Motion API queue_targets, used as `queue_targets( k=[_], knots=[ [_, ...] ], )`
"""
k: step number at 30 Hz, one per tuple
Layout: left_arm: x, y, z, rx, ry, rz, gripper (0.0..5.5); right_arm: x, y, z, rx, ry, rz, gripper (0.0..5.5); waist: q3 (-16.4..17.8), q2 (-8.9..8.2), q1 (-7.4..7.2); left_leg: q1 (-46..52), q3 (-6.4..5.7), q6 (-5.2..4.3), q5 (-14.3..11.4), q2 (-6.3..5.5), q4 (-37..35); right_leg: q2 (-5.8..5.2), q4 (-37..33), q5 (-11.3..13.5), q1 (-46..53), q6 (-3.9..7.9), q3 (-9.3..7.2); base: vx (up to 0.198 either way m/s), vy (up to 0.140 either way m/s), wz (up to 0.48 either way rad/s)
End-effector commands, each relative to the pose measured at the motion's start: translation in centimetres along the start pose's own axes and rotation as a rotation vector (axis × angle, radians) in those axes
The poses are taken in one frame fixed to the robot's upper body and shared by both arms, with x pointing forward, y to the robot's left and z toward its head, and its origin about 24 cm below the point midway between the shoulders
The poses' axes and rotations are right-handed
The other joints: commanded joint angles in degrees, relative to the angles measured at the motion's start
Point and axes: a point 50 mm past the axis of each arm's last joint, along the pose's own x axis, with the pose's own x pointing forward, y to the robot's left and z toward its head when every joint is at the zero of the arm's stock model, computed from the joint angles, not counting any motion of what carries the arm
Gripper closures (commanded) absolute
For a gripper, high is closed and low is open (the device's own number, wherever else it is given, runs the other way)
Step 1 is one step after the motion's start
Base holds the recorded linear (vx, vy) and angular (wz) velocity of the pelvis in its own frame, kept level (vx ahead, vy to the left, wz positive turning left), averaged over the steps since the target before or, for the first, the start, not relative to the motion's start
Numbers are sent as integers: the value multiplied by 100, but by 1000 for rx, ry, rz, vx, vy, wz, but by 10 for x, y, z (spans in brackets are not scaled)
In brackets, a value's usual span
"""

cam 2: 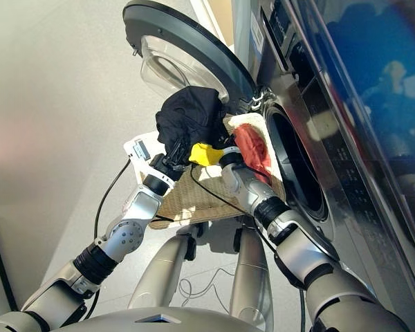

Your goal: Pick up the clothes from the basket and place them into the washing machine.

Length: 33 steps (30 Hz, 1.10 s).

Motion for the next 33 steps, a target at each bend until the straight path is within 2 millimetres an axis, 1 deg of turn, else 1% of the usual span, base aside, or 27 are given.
queue_targets(
  k=[1, 2, 7, 10, 11, 12, 14, 15, 18, 20, 22, 23, 25, 26, 27, 29, 31, 32, 33],
  knots=[
    [-8, -18, -3, -17, 4, -107, 188, 20, -33, 40, 158, -166, -177, 550, -201, -2, -46, -405, 158, 249, -2, -240, 157, 136, -544, 65, 308, 343, 56, 97, -11, 2],
    [-8, -17, -1, -11, 0, -106, 0, 18, -31, 40, 176, -165, -171, 550, -203, -3, -53, -409, 158, 250, -2, -240, 162, 140, -536, 57, 299, 341, 63, 0, 0, 0],
    [-10, -15, 5, 14, -27, -95, 0, 9, -24, 34, 277, -121, -195, 550, -234, 9, -63, -434, 168, 251, 3, -231, 188, 138, -498, 50, 265, 334, 78, 0, 0, 0],
    [-11, -11, 24, 146, -109, -76, 0, 1, -20, 27, 414, -51, -242, 550, -243, 10, -46, -440, 187, 255, -6, -225, 189, 136, -495, 54, 249, 334, 99, 0, 0, 0],
    [-11, -8, 33, 195, -161, -51, 0, -2, -19, 27, 477, -32, -267, 550, -244, 9, -38, -446, 194, 258, -10, -230, 196, 138, -490, 53, 240, 335, 105, 0, 0, 0],
    [-13, -6, 36, 201, -192, -24, 0, -4, -17, 26, 513, -16, -271, 550, -244, 11, -36, -453, 202, 259, -12, -226, 203, 133, -480, 56, 222, 333, 110, 0, 0, 0],
    [-17, 3, 50, 217, -304, 64, 0, -8, -12, 21, 614, 42, -294, 550, -228, -9, -40, -469, 211, 259, -15, -221, 209, 126, -476, 63, 202, 328, 105, 0, 0, 0],
    [-19, 7, 53, 215, -341, 105, 0, -10, -11, 20, 666, 66, -308, 550, -218, -15, -42, -486, 214, 259, -15, -225, 219, 126, -466, 66, 185, 322, 102, 0, 0, 0],
    [-29, 21, 70, 229, -476, 243, 0, -19, -7, 9, 874, 180, -378, 550, -194, -35, -61, -535, 228, 251, -12, -212, 226, 113, -456, 74, 127, 311, 100, 0, 0, 0],
    [-35, 26, 78, 250, -537, 301, 0, -25, -7, 0, 946, 238, -426, 550, -175, -41, -68, -540, 233, 242, -10, -205, 209, 110, -465, 73, 115, 307, 108, 0, 0, 0],
    [-41, 36, 81, 265, -571, 367, 0, -29, -7, -10, 1003, 294, -470, 550, -150, -30, -69, -560, 237, 236, -14, -205, 208, 112, -469, 71, 100, 305, 125, 0, 0, 0],
    [-43, 39, 82, 288, -578, 391, 0, -30, -10, -14, 1047, 306, -509, 550, -143, -14, -67, -588, 240, 236, -16, -204, 225, 106, -456, 66, 79, 305, 125, 0, 0, 0],
    [-48, 47, 81, 280, -584, 448, 0, -34, -13, -25, 1081, 357, -564, 550, -125, 18, -55, -631, 231, 236, -12, -207, 219, 100, -432, 53, 24, 304, 121, 0, 0, 0],
    [-51, 53, 80, 300, -573, 475, 0, -35, -17, -32, 1132, 384, -621, 550, -106, 38, -52, -676, 229, 238, -15, -209, 233, 95, -415, 43, -19, 300, 125, 0, 0, 0],
    [-51, 53, 80, 300, -573, 475, 0, -35, -17, -32, 1132, 383, -622, 550, -108, 37, -49, -681, 229, 238, -17, -209, 236, 95, -412, 42, -24, 300, 126, 0, 0, 0],
    [-53, 62, 75, 335, -537, 518, 0, -33, -30, -43, 1188, 410, -721, 550, -52, 117, -14, -840, 213, 242, -26, -206, 322, 87, -266, -12, -228, 281, 126, 0, 0, 0],
    [-53, 65, 75, 360, -522, 529, 0, -28, -43, -50, 1244, 412, -801, 550, -1, 164, 24, -1066, 208, 262, -85, -188, 523, 96, -67, -74, -449, 253, 138, 0, 0, 0],
    [-53, 65, 74, 370, -514, 532, 0, -25, -53, -55, 1269, 417, -858, 550, 48, 190, 37, -1205, 207, 280, -137, -191, 705, 102, 98, -121, -591, 234, 130, 0, 0, 0],
    [-53, 67, 73, 369, -504, 537, 0, -21, -57, -58, 1272, 428, -873, 550, 81, 200, 59, -1354, 209, 294, -187, -178, 873, 122, 257, -171, -722, 208, 143, 0, 0, 0]
  ],
)
